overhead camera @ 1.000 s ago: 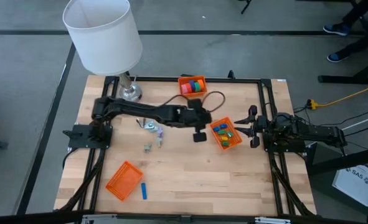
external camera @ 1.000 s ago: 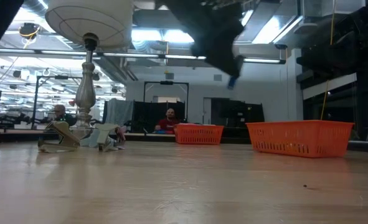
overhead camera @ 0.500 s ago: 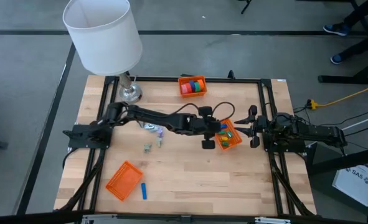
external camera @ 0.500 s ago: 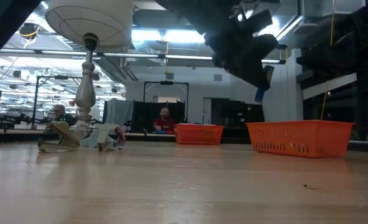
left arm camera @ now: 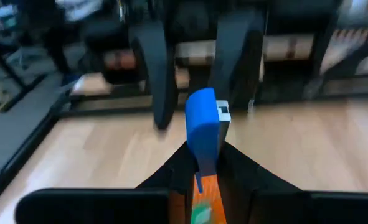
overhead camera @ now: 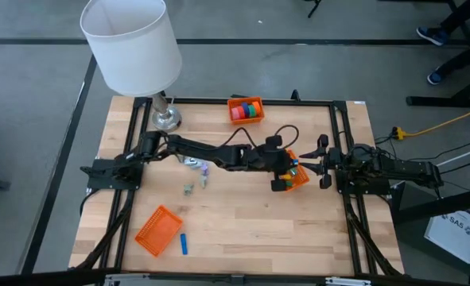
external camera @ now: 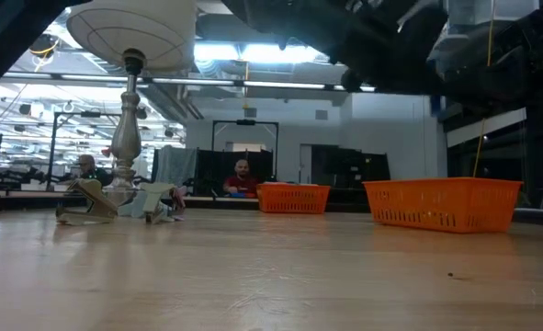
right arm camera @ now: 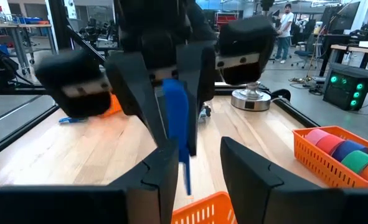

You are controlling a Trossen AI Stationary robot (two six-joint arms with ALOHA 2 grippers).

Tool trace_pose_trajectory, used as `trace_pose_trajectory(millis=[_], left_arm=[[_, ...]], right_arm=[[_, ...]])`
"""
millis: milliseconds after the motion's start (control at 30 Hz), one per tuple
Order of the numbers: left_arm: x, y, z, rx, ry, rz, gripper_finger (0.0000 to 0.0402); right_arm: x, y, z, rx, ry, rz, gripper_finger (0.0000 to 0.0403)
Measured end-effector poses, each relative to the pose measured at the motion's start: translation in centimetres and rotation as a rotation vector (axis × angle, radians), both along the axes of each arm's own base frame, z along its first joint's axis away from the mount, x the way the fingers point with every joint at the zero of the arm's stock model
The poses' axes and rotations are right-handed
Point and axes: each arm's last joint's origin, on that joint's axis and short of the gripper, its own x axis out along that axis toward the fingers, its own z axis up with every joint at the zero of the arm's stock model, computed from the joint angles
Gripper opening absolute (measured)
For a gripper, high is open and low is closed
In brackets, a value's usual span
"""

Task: Pick and place Stapler, Stapler remover, tape
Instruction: Put the blue stapler into the middle orange bin

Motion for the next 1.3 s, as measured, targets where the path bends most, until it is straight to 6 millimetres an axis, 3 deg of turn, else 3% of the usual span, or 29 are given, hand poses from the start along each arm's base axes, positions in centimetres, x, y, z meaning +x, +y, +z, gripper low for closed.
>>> trace_pose_trajectory(millis=[300,733,1133,1300], left_arm=[[1.2,-0.9,-3.4,0.0,-0.016,0.035,0.0047],[0.4,-1.6,-5.1,0.034,0.153,0.143,0.005],[0.5,0.4,-5.1,-0.049,0.128,0.19,0.0148],[0.5,0.4,-3.7,-0.064,0.085,0.159,0.0182]], right_arm=[[0.0,0.0,0.1,-0.001,-0.006,0.0,0.0124],[0.0,0.0,0.0,-0.001,-0.001,0.0,0.0124],[0.0,0.0,0.0,0.0,0.0,0.0,0.0124],[0.0,0.0,0.0,0.0,0.0,0.0,0.0124]])
